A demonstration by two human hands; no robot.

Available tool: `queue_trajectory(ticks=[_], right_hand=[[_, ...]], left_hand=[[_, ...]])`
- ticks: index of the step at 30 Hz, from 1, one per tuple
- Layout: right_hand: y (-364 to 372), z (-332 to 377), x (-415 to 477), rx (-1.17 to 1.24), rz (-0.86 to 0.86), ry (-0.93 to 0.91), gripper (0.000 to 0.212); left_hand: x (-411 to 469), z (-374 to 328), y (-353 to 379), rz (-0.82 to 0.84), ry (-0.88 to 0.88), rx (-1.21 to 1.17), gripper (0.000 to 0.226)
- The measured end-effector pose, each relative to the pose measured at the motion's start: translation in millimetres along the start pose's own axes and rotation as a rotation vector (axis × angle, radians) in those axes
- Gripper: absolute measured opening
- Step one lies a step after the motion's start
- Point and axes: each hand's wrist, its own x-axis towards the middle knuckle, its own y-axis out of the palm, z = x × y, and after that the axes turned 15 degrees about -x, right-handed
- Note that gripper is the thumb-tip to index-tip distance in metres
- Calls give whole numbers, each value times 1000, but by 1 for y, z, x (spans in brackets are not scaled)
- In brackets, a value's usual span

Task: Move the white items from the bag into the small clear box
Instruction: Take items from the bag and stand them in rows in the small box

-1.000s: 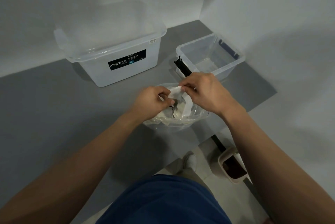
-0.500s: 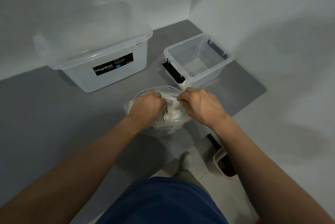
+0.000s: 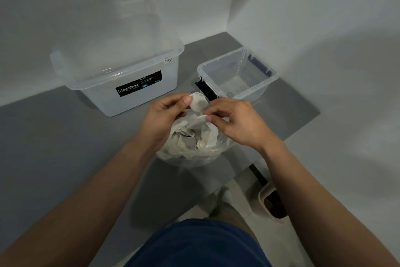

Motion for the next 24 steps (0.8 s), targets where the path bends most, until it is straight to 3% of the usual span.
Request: queue_trajectory(ticks=[7, 12, 17, 24], right_hand=[[-14, -14, -1, -34, -47, -20, 14], [-38, -44, 10, -46, -109, 13, 12], [-75, -90, 45, -149, -241, 112, 13], [-66, -152, 124, -403, -107, 59, 16]], left_hand=[[7, 3, 21, 53, 27, 8, 15], [30, 1, 39, -71, 79, -71, 13], [56, -7, 50, -160, 169, 51, 10], [81, -6, 60, -293, 223, 57, 8]])
